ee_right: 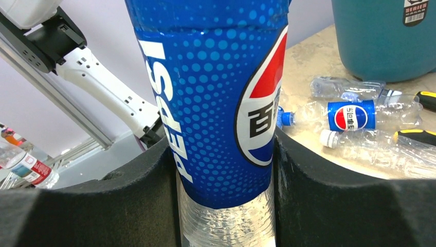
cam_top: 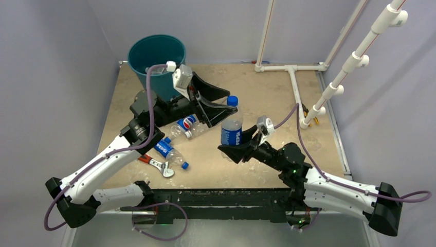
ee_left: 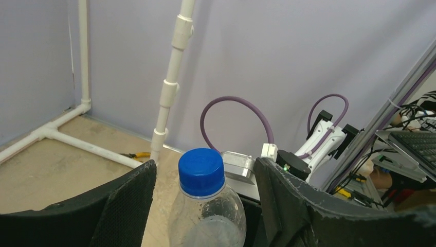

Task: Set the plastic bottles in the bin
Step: Place the plastic bottle in the trash bin.

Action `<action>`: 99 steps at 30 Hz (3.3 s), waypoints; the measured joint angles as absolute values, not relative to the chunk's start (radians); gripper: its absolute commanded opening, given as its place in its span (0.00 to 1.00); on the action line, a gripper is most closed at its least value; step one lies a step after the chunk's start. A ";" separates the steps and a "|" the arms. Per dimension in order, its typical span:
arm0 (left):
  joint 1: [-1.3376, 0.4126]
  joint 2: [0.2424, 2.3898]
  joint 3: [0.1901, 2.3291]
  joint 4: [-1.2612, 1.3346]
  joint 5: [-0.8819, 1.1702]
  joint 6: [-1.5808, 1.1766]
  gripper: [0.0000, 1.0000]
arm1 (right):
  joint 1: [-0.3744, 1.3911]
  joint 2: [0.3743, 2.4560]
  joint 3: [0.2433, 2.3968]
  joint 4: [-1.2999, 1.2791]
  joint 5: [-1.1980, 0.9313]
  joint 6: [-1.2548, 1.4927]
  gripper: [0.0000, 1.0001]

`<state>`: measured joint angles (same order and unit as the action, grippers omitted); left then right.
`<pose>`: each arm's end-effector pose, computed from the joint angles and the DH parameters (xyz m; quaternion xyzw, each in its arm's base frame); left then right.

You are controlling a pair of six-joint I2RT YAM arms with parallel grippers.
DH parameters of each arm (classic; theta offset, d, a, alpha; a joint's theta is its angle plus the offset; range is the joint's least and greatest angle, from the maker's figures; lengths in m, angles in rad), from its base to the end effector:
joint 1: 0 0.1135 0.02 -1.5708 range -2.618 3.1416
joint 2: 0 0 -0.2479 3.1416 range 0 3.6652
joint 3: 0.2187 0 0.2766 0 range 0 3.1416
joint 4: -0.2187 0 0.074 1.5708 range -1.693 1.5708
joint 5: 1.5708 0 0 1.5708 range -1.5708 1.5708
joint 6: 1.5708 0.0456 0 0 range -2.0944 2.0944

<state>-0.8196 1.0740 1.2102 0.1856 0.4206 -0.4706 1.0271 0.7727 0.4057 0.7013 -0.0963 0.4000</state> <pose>0.1713 -0.2107 0.4641 0.2661 0.5337 -0.5746 0.5606 0.1146 0.1981 0.2849 -0.2159 0.5386 0.5538 0.5971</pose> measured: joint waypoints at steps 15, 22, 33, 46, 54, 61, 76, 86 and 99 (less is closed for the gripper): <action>-0.820 1.118 1.218 0.147 0.466 -0.487 0.50 | 1.027 0.786 0.411 0.693 -0.096 0.391 0.32; -0.818 1.124 1.219 0.149 0.477 -0.501 0.05 | 1.027 0.792 0.411 0.689 -0.097 0.380 0.34; -0.825 1.100 1.221 0.105 0.380 -0.456 0.00 | 1.027 0.737 0.426 0.603 -0.096 0.408 0.99; -0.825 1.026 1.308 0.200 -0.295 -0.053 0.00 | 1.022 0.338 0.487 0.288 -0.012 0.411 0.99; -0.738 1.215 1.420 0.456 -0.591 0.231 0.00 | 1.022 0.274 0.405 0.212 0.007 0.456 0.99; -0.519 1.354 1.421 0.669 -0.732 0.259 0.00 | 1.022 0.276 0.345 0.222 0.009 0.507 0.99; -0.189 1.422 1.263 0.743 -0.640 -0.096 0.00 | 1.022 0.282 0.234 0.302 -0.017 0.640 0.99; -0.148 1.560 1.262 0.646 -0.467 -0.270 0.00 | 1.022 0.313 0.233 0.330 -0.016 0.662 0.99; -0.189 1.611 1.271 0.644 -0.380 -0.221 0.00 | 1.022 0.404 0.233 0.364 -0.016 0.662 0.98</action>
<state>-0.1890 1.6112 1.2709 0.6441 -0.3801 -0.2207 1.0218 0.4042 0.2329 0.3637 -0.0162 0.6624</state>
